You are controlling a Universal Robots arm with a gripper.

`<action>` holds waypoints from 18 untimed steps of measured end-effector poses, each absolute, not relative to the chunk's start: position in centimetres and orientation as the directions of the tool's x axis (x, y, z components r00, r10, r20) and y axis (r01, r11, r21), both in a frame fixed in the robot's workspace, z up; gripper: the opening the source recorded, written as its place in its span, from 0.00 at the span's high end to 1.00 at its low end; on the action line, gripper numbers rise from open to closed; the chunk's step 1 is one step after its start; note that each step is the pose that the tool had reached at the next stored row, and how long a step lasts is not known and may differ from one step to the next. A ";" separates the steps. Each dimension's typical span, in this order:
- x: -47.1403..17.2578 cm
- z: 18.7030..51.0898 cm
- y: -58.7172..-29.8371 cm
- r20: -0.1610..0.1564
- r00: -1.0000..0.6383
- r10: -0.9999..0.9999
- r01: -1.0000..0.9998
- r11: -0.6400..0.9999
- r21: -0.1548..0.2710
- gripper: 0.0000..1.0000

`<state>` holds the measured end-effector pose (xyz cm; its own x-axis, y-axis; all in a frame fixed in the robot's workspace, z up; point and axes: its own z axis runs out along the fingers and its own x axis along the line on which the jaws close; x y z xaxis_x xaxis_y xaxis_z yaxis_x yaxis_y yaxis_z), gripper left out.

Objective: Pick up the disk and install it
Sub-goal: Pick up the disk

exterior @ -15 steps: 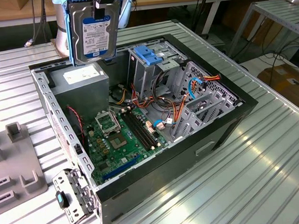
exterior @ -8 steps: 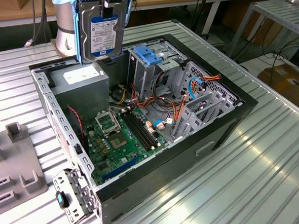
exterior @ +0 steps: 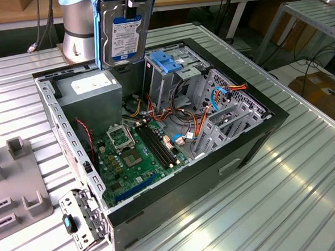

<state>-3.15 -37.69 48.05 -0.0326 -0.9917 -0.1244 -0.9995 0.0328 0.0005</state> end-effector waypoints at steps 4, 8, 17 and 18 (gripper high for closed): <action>-1.8 48.0 -37.7 -0.124 -0.033 -0.992 -0.999 0.033 0.000 0.65; -0.7 48.0 -37.7 -0.124 -0.033 -0.992 -0.999 0.033 0.000 0.65; 1.4 48.0 -37.7 -0.124 -0.033 -0.992 -0.999 0.033 0.000 0.65; 1.5 48.0 -37.7 -0.124 -0.033 -0.992 -0.999 0.033 0.000 0.65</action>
<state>1.54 -37.68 48.01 -0.0326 -0.9917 -0.1244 -0.9995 0.0328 0.0005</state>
